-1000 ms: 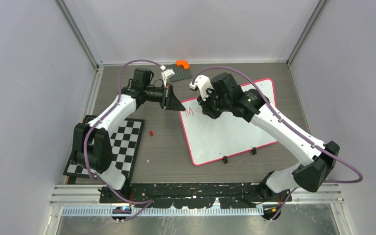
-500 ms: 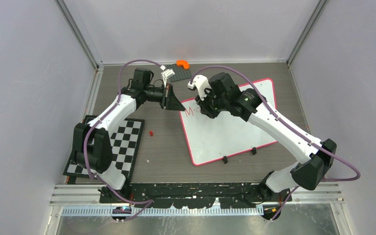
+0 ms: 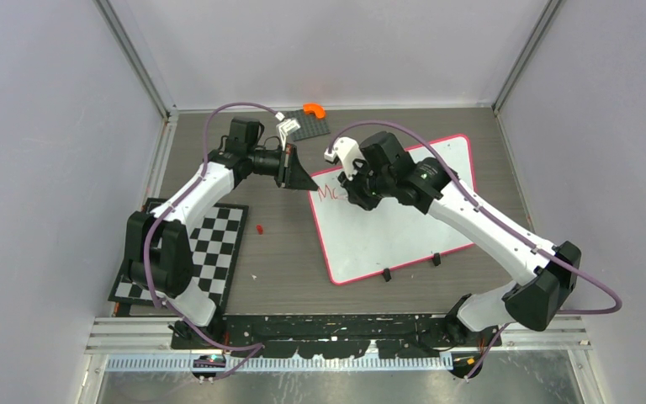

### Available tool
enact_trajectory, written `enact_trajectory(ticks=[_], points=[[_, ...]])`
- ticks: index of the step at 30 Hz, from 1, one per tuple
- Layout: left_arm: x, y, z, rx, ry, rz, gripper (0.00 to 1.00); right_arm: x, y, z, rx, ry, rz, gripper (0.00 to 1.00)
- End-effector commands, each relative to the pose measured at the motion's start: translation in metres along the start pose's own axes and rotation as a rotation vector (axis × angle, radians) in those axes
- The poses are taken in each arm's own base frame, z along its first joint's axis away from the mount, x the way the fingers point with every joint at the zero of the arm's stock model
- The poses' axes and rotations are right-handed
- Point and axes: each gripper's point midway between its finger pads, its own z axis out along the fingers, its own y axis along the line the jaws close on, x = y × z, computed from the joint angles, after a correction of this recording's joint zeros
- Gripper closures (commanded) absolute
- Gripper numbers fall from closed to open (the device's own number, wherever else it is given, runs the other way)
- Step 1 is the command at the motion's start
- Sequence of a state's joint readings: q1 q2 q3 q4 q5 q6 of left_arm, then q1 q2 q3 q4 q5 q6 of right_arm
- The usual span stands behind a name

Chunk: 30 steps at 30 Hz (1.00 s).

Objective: Write a sentence on the whiteboard

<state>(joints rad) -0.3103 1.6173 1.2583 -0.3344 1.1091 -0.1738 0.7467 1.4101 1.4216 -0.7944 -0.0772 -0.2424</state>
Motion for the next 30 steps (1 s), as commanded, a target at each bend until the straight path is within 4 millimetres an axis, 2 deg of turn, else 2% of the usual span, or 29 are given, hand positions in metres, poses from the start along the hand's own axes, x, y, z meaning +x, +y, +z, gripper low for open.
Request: enact_trajectory(ticks=[1, 8, 18, 30], points=[[0.0, -0.006, 0.0, -0.003, 0.007, 0.012, 1.0, -0.015, -0.024, -0.017, 0.104, -0.056, -0.017, 1.0], [-0.001, -0.006, 0.002, 0.0, 0.009, 0.01, 1.0, -0.03, -0.029, -0.017, 0.114, -0.085, -0.012, 1.0], [0.001, -0.006, 0.002, 0.0, 0.012, 0.011, 1.0, -0.036, -0.02, -0.006, 0.052, -0.082, 0.008, 1.0], [0.001, -0.006, 0.002, 0.0, 0.013, 0.011, 1.0, -0.034, -0.023, -0.031, 0.09, -0.117, 0.009, 1.0]])
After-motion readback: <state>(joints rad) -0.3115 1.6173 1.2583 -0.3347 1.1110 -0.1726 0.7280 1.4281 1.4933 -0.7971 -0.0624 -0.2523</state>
